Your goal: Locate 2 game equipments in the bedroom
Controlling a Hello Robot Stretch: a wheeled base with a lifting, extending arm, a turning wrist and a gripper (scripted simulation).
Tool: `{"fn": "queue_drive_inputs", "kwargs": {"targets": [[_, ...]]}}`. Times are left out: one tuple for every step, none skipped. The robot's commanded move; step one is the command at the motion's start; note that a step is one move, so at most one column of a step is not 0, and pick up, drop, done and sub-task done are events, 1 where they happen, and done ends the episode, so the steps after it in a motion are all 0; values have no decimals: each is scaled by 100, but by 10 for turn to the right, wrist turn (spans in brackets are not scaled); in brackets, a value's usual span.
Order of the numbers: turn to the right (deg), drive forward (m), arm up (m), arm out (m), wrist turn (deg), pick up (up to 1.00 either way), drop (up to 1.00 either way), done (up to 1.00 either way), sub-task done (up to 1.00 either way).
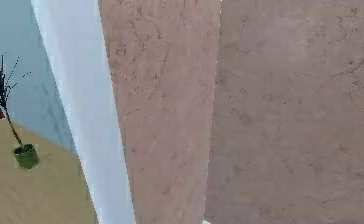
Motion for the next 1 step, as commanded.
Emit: {"fn": "queue_drive_inputs", "kwargs": {"targets": [[-450,0,0,0,0,0,0,0,0]]}}
